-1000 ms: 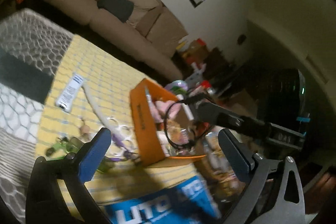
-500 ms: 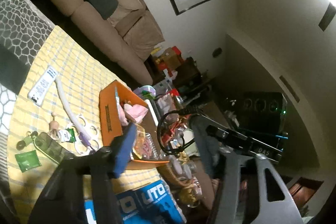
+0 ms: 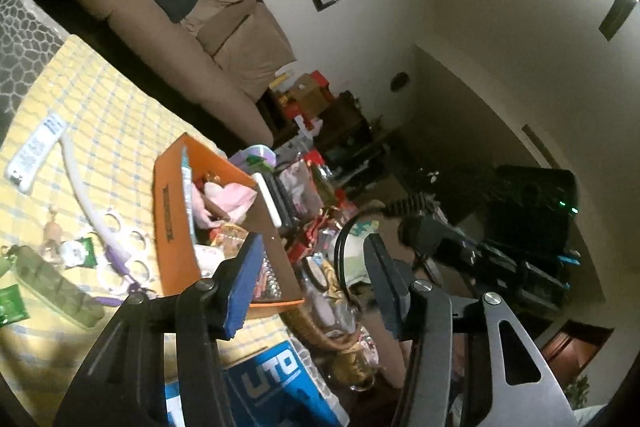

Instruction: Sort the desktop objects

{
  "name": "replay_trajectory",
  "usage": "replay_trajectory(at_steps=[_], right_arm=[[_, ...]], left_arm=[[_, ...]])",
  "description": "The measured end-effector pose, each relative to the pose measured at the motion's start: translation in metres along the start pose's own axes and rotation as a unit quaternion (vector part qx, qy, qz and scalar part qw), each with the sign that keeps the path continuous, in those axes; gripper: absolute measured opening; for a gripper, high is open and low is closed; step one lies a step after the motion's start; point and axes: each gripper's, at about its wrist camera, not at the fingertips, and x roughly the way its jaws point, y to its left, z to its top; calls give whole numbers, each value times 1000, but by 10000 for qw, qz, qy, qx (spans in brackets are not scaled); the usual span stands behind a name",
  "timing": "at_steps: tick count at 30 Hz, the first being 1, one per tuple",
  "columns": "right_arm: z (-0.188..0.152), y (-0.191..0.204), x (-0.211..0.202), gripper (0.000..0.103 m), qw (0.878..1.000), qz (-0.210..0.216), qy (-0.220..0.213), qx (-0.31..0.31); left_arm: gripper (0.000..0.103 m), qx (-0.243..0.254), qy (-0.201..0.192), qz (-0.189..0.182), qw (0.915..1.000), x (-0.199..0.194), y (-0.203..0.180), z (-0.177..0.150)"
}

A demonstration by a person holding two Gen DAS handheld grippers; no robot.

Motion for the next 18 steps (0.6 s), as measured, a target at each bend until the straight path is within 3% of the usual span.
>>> replay_trajectory(at_steps=[2,3,5,8,12,18], right_arm=[[-3,6,-4,2,9998,-128,12,-161],[-4,8,-5,2,9994,-225,29,-246],[-8,5,-7,2,9986,-405,78,-316],[-12,-9,-11,2,9967,-749,87,-292],[-19,-53,-14,2,9952,-978,65,51],[-23,-135,-5,2,9887,-1387,118,554]], left_arm=[[32,98,80,206,9997,12,-7,-3],[4,148,110,451,9988,19,-10,-4],[3,362,58,997,9943,28,-20,-7],[3,575,154,1395,9884,41,-34,-8],[3,843,691,1903,9757,89,-40,6],[3,1528,1639,2551,9406,186,-45,27]])
